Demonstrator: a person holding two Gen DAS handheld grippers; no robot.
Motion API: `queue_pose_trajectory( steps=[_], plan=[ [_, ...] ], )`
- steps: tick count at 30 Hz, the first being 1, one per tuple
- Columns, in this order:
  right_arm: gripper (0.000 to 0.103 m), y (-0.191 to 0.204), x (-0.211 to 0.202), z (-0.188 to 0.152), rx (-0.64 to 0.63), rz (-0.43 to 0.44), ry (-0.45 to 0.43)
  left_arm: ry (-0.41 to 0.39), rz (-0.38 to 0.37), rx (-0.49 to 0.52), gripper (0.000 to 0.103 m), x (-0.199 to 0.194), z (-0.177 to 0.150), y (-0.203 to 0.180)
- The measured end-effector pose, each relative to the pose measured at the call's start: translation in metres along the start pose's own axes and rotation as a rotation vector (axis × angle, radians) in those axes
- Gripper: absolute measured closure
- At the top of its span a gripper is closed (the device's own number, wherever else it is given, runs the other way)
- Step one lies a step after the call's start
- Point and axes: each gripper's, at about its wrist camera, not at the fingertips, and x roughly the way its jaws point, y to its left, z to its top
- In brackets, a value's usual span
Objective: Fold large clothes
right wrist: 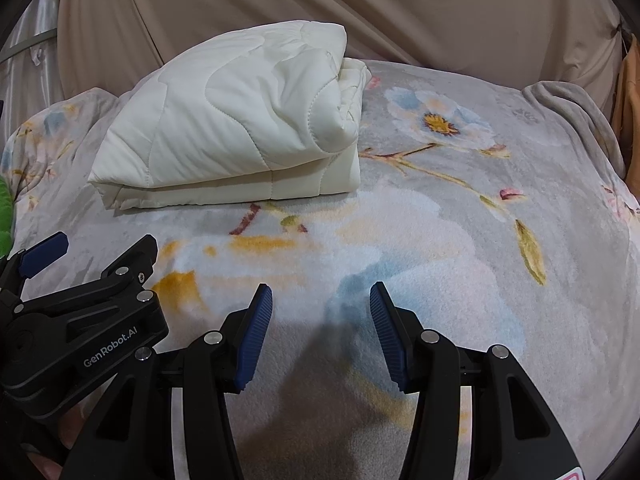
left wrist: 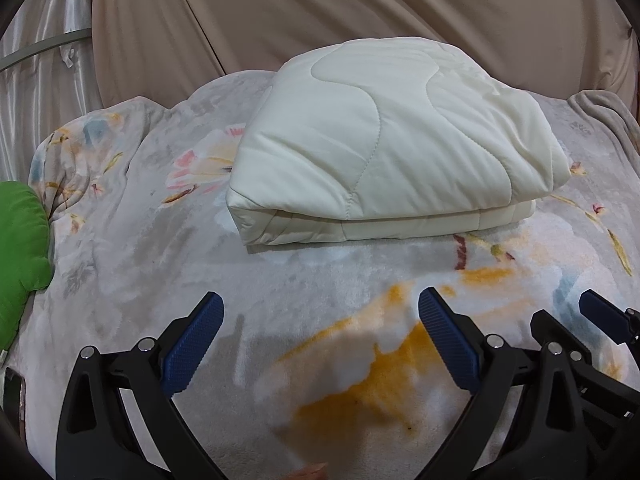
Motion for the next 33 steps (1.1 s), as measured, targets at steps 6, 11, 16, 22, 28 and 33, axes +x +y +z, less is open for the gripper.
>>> queue_pose_trajectory(
  steps=[6,11,16,22,28,33],
  plan=[
    [0.053,0.0024,-0.0016,-0.0007,0.000,-0.012,-0.005,-0.003,0.002,0.003,0.008,0.0008,-0.0002,0.0003],
    [0.053,0.0039,-0.0023,-0.0007,-0.001,-0.021,-0.007,-0.003,0.001,0.006,0.009,0.0012,-0.0005,-0.0002],
    [0.053,0.0034,-0.0021,-0.0006,-0.003,-0.023,-0.006,-0.003,0.002,0.007,0.009,0.0013,-0.0006,0.0000],
    [0.053,0.0017,-0.0018,-0.0006,-0.004,-0.022,-0.007,-0.004,0.003,0.008,0.009,0.0001,-0.0002,-0.0001],
    [0.053,0.0013,-0.0020,0.0000,-0.004,-0.030,-0.009,-0.004,0.004,0.010,0.009,-0.0010,0.0006,0.0000],
    [0.053,0.0049,-0.0037,-0.0007,-0.003,-0.040,-0.011,-0.005,0.004,0.011,0.009,-0.0009,0.0004,-0.0002]
  ],
)
